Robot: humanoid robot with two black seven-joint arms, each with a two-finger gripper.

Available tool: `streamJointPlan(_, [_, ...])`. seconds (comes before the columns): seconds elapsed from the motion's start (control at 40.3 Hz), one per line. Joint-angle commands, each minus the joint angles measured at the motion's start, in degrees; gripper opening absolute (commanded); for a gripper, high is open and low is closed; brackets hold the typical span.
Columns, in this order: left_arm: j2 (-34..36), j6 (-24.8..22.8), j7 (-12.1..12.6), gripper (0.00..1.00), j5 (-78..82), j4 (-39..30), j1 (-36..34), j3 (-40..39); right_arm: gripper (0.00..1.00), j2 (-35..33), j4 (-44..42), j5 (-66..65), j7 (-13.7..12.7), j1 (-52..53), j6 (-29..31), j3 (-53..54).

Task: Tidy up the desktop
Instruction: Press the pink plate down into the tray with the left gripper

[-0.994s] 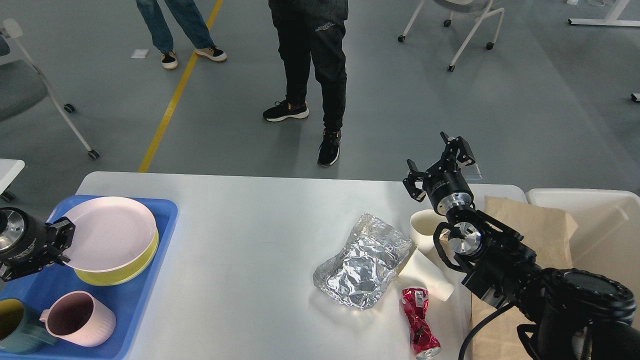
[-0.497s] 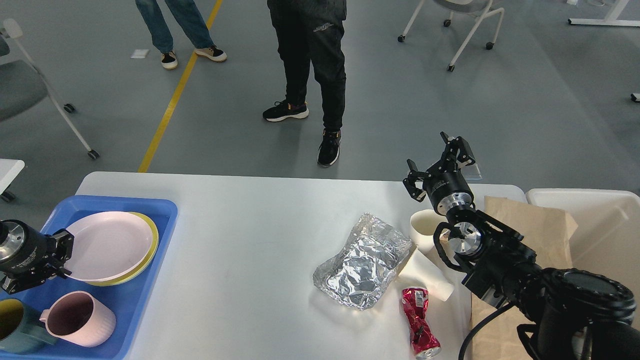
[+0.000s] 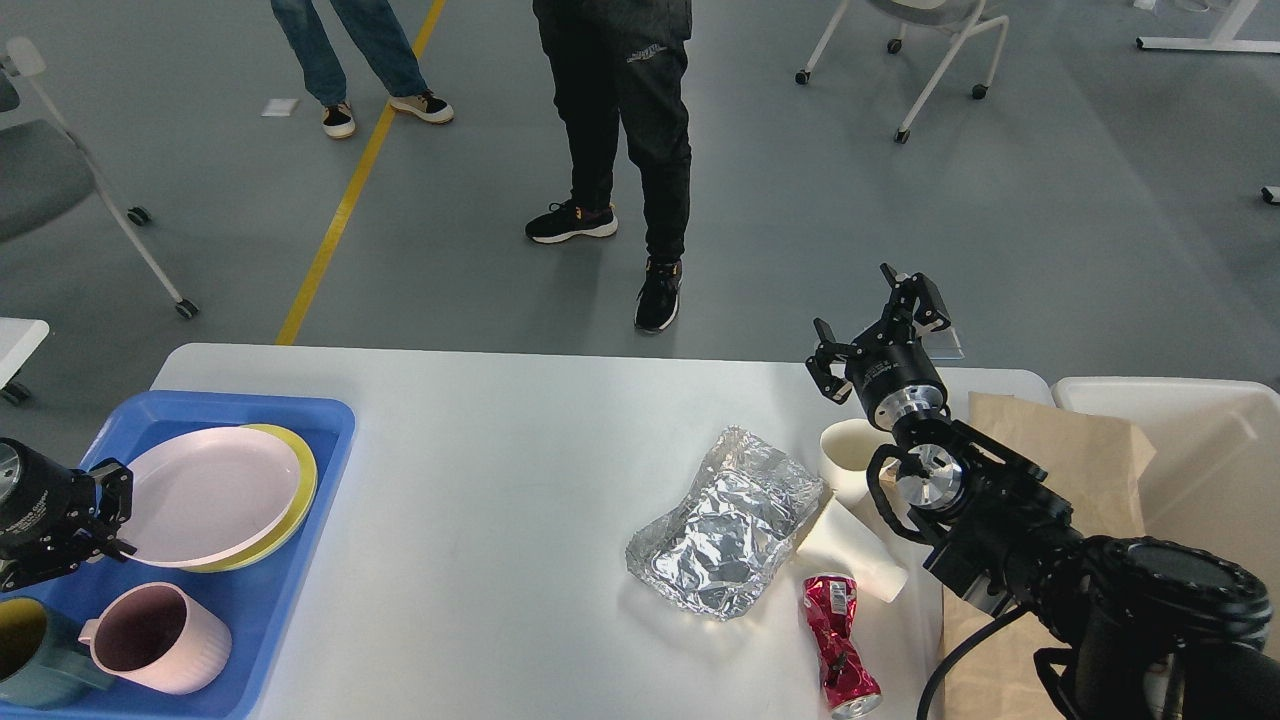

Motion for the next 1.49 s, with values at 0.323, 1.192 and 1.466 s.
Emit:
streamJointPlan(0.323, [-0.57,-7.56,0.02,0.00,0.88,6.09,0.52,-2.66,1.00,0.00,0.00,0.00,0.00,0.00,0.00,0.00])
streamJointPlan(1.192, [-6.28,8.79,-0.94,0.00,5.80,6.00,0.52,-1.78,1.00,0.00,0.00,0.00,0.00,0.00,0.00,0.00])
streamJointPlan(1.466, [-6.28,9.85,-0.94,0.00,5.71,6.09,0.52,-1.78,1.00,0.00,0.00,0.00,0.00,0.00,0.00,0.00])
